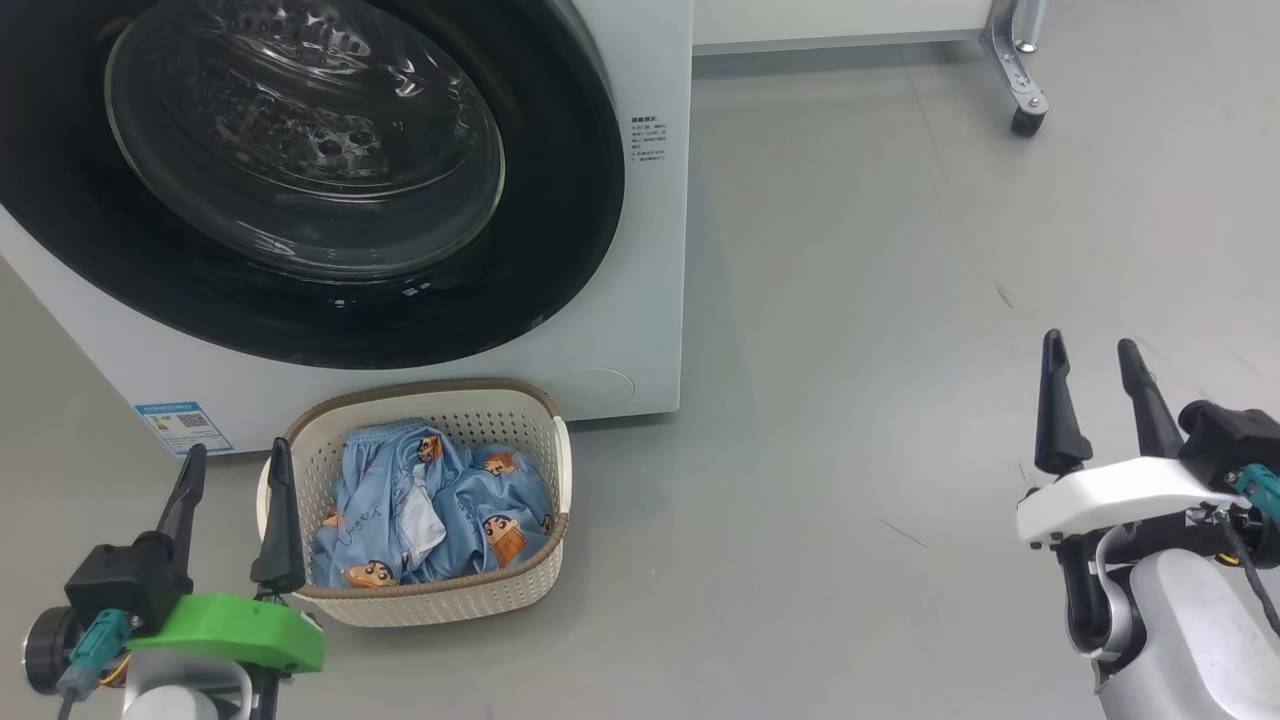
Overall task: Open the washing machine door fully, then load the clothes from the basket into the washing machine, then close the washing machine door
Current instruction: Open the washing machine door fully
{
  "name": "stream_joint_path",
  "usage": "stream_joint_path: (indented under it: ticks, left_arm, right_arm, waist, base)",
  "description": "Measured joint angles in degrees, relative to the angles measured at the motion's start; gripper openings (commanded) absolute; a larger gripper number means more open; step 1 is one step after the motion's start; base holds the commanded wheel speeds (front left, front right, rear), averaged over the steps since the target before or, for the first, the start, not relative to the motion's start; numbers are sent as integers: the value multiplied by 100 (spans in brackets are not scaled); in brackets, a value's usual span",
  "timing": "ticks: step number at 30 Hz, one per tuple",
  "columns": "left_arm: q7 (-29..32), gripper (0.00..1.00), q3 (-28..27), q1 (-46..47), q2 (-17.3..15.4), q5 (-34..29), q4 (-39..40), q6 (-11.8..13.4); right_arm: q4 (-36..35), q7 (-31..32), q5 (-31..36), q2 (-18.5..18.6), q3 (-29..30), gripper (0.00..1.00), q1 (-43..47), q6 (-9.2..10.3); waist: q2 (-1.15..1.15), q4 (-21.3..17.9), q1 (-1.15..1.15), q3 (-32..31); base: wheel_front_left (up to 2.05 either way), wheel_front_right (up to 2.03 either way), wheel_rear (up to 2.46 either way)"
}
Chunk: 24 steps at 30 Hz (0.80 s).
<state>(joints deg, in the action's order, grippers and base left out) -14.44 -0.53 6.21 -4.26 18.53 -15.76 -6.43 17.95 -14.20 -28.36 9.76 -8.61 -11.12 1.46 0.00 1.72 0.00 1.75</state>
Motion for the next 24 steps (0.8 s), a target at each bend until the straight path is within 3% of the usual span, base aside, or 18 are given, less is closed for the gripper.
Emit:
stream_joint_path:
  ticks: [10, 14, 20, 22, 23, 24]
  left_arm:
    - [0, 100, 68, -3, 78, 46, 75, -44]
    - [0, 100, 140, -2, 112, 62, 91, -44]
    - [0, 100, 322, 9, 131, 62, 143, -47]
    - [0, 100, 386, 24, 134, 63, 155, -49]
    - [0, 100, 422, 27, 135, 64, 167, -49]
    - [0, 100, 454, 32, 138, 64, 177, -51]
  right_arm:
    - [-270, -4, -795, -276, 578, 100, -471, -212]
    - [-318, -18, -1432, -441, 883, 100, -731, -376]
    - [-344, 144, -2349, -550, 1289, 98, -1156, -463]
    - [-346, 261, -2797, -616, 1461, 14, -1334, -490]
    - [-347, 326, -2975, -624, 1529, 0, -1427, -491]
    - [-346, 407, -3183, -631, 1615, 0, -1525, -490]
  waist:
    - [0, 89, 0, 139]
    - [0, 156, 0, 249]
    - [0, 257, 0, 431]
    - [0, 300, 0, 503]
    - [0, 323, 0, 542]
    - [0, 348, 0, 581]
  base:
    - [0, 0, 0]
    - [0, 0, 0]
    - [0, 0, 0]
    - [0, 0, 0]
    - [0, 0, 0]
    - [0, 0, 0]
